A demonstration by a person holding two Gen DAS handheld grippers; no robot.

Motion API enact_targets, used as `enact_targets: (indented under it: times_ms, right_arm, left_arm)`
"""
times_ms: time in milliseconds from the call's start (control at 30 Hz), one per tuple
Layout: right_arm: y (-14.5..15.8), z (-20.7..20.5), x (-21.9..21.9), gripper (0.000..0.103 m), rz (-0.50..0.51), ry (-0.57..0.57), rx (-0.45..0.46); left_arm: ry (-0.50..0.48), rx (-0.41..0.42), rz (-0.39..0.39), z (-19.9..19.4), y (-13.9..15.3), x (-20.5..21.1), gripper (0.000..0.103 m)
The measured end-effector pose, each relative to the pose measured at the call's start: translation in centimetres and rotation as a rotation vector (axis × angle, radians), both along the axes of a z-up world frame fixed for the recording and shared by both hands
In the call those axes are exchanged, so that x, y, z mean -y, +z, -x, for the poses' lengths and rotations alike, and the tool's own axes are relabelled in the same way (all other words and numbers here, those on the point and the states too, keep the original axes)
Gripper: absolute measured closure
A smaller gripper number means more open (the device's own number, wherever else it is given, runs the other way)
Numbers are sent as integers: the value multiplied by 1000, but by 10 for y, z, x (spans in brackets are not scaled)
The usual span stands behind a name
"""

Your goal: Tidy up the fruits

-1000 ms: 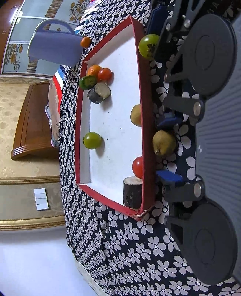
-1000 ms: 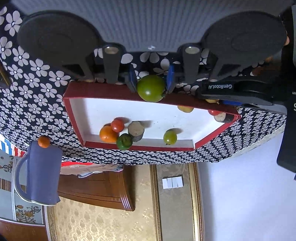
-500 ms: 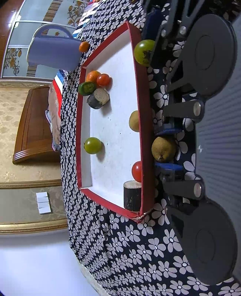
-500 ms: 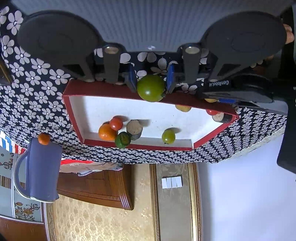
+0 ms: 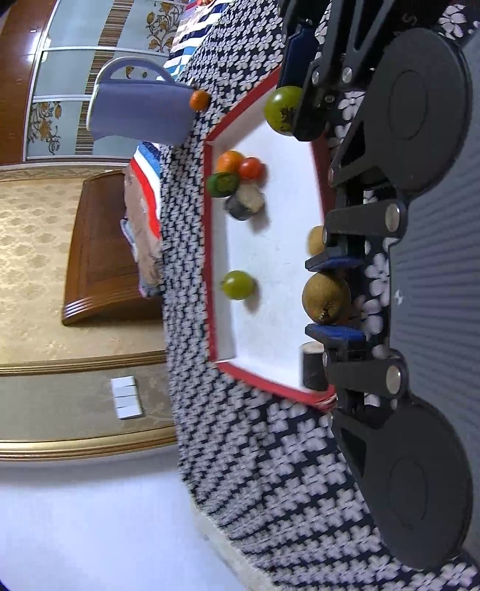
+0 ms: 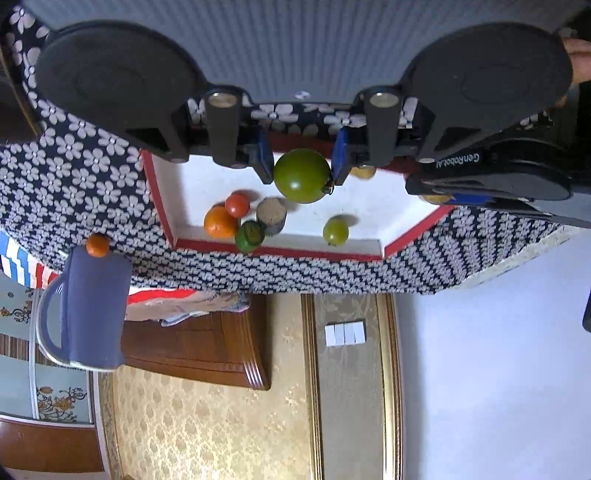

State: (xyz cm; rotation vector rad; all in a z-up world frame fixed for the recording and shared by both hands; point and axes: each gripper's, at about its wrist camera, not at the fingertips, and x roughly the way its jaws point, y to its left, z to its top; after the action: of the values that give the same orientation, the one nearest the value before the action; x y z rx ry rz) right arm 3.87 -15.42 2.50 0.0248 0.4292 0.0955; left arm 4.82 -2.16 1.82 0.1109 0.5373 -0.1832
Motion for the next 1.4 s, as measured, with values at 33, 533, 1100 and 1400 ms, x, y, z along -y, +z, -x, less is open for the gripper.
enact_targets:
  times_ms: [33, 533, 1100, 1400]
  right_arm:
    - [3, 0, 0, 71, 2, 0, 8]
    - [26, -16, -1, 71, -7, 4, 57]
    - [29, -43, -2, 71, 19, 7, 31]
    - [27, -49, -3, 71, 15, 2, 22]
  left_arm:
    - [4, 8, -4, -1, 3, 1, 73]
    - [37, 55, 1, -20, 28, 1, 73]
    - [70, 38, 5, -49, 31, 2, 73]
    - [80, 18, 9, -60, 25, 1, 73]
